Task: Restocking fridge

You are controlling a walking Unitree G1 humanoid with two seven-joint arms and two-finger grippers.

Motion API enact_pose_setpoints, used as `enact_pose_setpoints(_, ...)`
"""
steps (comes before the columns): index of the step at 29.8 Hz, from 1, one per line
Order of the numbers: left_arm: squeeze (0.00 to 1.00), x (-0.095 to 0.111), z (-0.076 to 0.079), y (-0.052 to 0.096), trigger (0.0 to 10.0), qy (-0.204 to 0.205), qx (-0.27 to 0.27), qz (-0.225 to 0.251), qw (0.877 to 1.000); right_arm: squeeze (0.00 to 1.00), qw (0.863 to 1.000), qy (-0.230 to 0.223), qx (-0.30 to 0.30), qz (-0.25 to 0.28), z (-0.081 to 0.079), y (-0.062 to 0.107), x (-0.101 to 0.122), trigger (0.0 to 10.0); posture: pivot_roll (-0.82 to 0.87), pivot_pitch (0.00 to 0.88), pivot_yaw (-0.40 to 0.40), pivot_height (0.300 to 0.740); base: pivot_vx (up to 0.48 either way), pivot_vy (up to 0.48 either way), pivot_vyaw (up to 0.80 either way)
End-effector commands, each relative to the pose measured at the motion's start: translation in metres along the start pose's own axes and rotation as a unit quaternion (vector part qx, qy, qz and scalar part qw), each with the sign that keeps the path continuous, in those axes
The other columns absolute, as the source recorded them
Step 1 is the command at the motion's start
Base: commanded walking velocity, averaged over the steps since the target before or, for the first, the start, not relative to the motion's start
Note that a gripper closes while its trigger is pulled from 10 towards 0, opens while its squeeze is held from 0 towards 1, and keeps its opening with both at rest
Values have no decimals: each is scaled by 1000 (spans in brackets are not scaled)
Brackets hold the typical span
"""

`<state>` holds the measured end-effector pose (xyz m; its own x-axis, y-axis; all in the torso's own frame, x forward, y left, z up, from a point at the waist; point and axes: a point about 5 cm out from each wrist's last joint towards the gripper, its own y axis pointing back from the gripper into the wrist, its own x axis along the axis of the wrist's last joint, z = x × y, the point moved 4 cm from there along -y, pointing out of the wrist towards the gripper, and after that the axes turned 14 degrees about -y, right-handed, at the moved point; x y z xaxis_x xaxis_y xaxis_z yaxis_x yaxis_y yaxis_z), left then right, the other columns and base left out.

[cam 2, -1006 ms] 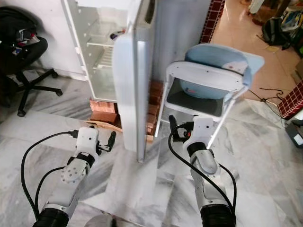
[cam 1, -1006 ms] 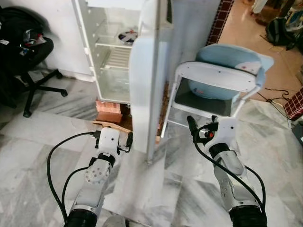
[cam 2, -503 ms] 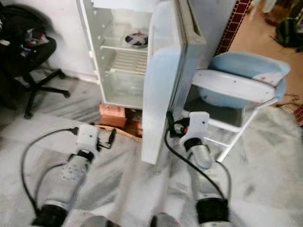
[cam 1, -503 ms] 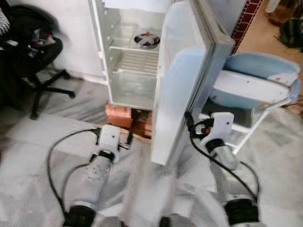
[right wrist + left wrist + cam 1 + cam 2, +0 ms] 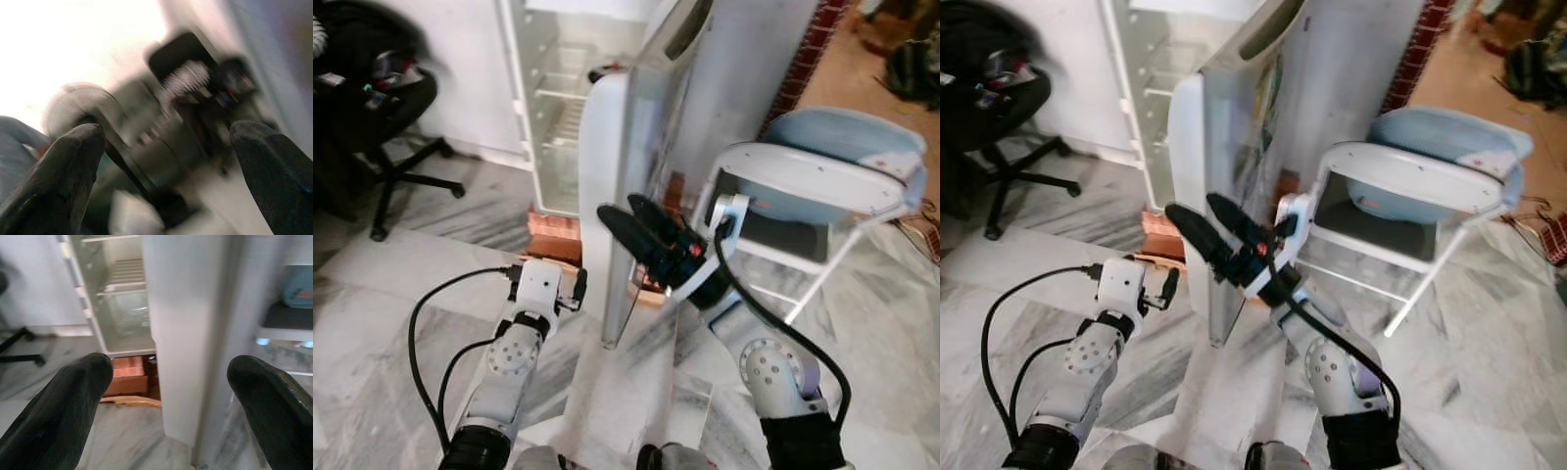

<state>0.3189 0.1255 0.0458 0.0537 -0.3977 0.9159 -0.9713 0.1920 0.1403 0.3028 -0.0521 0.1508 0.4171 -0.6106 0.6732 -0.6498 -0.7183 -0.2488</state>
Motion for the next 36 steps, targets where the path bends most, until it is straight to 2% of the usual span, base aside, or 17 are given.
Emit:
enact_pose_setpoints(1, 0, -3, 0, 2, 10000, -2, 2, -9, 1000, 0, 998, 16, -64, -7, 25, 14, -1, 10000, 124, 76, -49, 740, 0, 0, 0)
enact_pose_setpoints(5, 0, -5, 1, 3, 10000, -1, 1, -11, 1000, 0, 985, 60, -160, -9, 54, 30, 2, 10000, 116, 82, -48, 740, 0, 0, 0)
enact_pose_setpoints(7, 0, -5, 2, 3, 10000, 0, 0, -13, 1000, 0, 978, 87, -191, -5, 62, 36, 6, 10000, 115, 82, -48, 740, 0, 0, 0)
enact_pose_setpoints(8, 0, -8, 2, 3, 10000, 4, 2, -23, 1000, 0, 965, 128, -228, 13, 71, 43, 13, 10000, 116, 85, -50, 740, 0, 0, 0)
enact_pose_setpoints(9, 0, -8, 2, 2, 10000, 5, 4, -26, 1000, 0, 957, 144, -251, 25, 77, 47, 18, 10000, 115, 86, -49, 740, 0, 0, 0)
enact_pose_setpoints(10, 0, -9, 2, 3, 10000, 9, 6, -28, 1000, 0, 948, 152, -277, 35, 84, 53, 20, 10000, 112, 87, -49, 740, 0, 0, 0)
enact_pose_setpoints(14, 0, -12, 3, 4, 10000, 14, 3, -34, 999, 0, 940, 155, -302, 42, 90, 63, 18, 10000, 107, 88, -47, 740, 0, 360, 0)
enact_pose_setpoints(15, 0, -13, 4, 5, 10000, 15, 0, -35, 999, 0, 929, 160, -329, 53, 95, 72, 18, 10000, 100, 89, -48, 740, 0, 480, 0)
enact_pose_setpoints(19, 0, -11, 5, 5, 10000, 7, -7, -28, 1000, 0, 911, 170, -368, 74, 103, 84, 17, 10000, 94, 93, -51, 740, 0, 480, -134)
enact_pose_setpoints(21, 0, -6, 7, 5, 10000, -5, -13, -15, 1000, 0, 906, 170, -379, 79, 105, 86, 15, 10000, 87, 92, -51, 740, 0, 480, -669)
enact_pose_setpoints(27, 0, -6, 3, 5, 10000, 5, -3, -19, 1000, 0, 901, 185, -382, 90, 105, 85, 19, 10000, 87, 93, -44, 740, 0, 480, -800)
enact_pose_setpoints(30, 0, 4, 1, 3, 10000, -13, -3, 13, 1000, 0, 900, 179, -382, 104, 105, 85, 21, 10000, 93, 95, -46, 740, 0, 480, -800)
enact_pose_setpoints(31, 0, 4, 1, 3, 10000, -1, 0, 7, 1000, 0, 900, 183, -383, 103, 105, 85, 18, 10000, 91, 89, -41, 740, 0, 454, -800)
enact_pose_setpoints(36, 0, 3, 0, 4, 10000, 7, 6, 7, 1000, 0, 900, 185, -381, 104, 103, 85, 12, 10000, 93, 90, -38, 740, 0, 453, -295)
